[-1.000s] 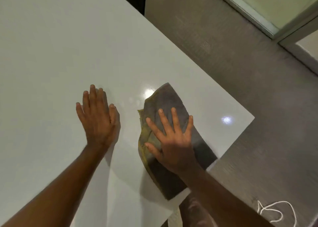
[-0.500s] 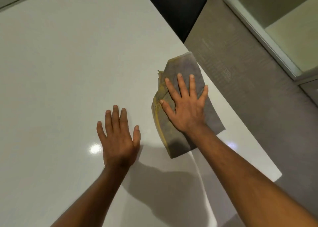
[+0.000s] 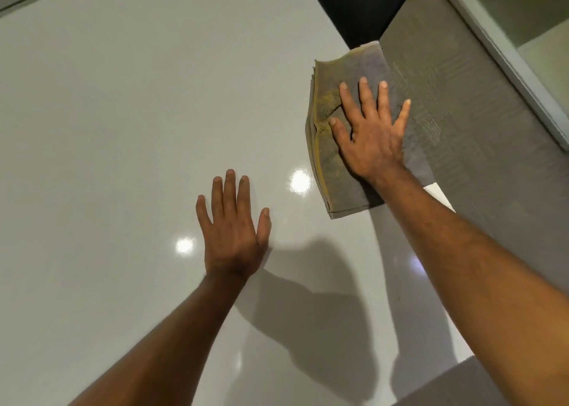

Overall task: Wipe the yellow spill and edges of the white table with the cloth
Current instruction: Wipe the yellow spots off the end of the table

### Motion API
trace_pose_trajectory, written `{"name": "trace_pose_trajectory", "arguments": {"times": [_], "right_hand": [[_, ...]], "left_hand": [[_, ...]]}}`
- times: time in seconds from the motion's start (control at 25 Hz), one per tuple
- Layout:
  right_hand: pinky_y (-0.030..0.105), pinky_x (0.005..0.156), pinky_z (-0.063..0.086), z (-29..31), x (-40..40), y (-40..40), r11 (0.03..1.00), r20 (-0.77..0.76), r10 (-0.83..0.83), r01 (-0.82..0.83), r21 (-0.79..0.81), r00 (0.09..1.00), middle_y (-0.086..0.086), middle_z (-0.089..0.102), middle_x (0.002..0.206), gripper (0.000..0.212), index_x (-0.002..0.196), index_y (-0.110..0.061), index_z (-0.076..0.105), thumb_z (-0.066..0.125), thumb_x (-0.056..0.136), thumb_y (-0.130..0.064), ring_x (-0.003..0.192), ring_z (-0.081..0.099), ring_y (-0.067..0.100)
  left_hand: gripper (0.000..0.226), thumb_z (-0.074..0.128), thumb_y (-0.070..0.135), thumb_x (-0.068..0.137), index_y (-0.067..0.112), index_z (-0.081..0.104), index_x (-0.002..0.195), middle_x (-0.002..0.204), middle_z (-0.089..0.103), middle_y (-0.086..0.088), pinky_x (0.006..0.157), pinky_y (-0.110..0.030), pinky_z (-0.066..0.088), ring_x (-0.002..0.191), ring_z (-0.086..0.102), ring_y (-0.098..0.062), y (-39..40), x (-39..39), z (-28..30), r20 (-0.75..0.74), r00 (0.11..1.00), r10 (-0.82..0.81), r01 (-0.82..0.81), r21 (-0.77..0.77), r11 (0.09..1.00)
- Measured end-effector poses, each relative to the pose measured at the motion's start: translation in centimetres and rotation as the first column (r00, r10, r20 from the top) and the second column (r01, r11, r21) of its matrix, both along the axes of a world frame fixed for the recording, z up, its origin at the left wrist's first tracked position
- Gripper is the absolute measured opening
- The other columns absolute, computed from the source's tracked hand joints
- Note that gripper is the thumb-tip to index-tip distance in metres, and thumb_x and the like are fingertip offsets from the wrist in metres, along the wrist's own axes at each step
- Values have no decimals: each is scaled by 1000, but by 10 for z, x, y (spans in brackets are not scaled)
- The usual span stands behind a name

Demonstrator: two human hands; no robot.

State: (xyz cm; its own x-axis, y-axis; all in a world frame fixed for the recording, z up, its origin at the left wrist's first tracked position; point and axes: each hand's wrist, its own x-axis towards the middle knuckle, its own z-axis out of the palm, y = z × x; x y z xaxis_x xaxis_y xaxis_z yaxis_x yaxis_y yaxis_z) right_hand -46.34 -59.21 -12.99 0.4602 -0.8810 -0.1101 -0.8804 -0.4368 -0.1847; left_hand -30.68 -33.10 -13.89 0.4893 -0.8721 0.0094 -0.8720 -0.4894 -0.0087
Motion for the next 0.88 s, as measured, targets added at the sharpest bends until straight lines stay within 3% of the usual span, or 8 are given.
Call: {"name": "trace_pose_trajectory", "arguments": {"times": [0.12,0.4,0.56,0.72,0.88], "right_hand": [[75,126,3,3,-43,39,998,-17,-67,67,9,998,3,9,179,65,168,-38,7,18,108,-63,165,3,35],[76,125,6,2,-142,209,936,-33,-349,350,44,937,3,9,179,66,168,-36,8,15,108,-63,165,5,34],[73,126,11,3,-137,322,863,-71,-499,503,56,864,5,18,177,67,169,-35,12,21,108,-61,165,11,34],[74,122,16,4,-109,428,888,-31,-452,453,76,891,6,30,173,74,166,-31,28,41,101,-64,162,23,37],[78,122,12,10,-81,488,869,-19,-461,455,193,887,1,15,178,85,167,-37,20,41,96,-78,165,9,36]], "left_hand": [[70,20,53,107,14,23,166,176,16,-12,129,-61,17,163,15,-33,0,-1,3,-60,998,27,-27,14,1000],[68,17,53,110,15,21,166,175,19,-11,128,-58,18,163,18,-31,2,-3,4,-37,999,18,-18,-8,1000],[65,22,50,110,15,29,164,173,26,-10,128,-58,21,161,25,-31,6,-7,3,-52,998,24,-28,-78,997],[61,22,48,110,16,34,161,171,31,-8,127,-58,19,159,28,-30,6,-11,8,-70,997,27,-33,-96,995],[56,23,40,109,16,40,157,164,40,-5,127,-54,15,153,36,-25,12,-17,19,-91,996,5,-21,-173,985]]}}
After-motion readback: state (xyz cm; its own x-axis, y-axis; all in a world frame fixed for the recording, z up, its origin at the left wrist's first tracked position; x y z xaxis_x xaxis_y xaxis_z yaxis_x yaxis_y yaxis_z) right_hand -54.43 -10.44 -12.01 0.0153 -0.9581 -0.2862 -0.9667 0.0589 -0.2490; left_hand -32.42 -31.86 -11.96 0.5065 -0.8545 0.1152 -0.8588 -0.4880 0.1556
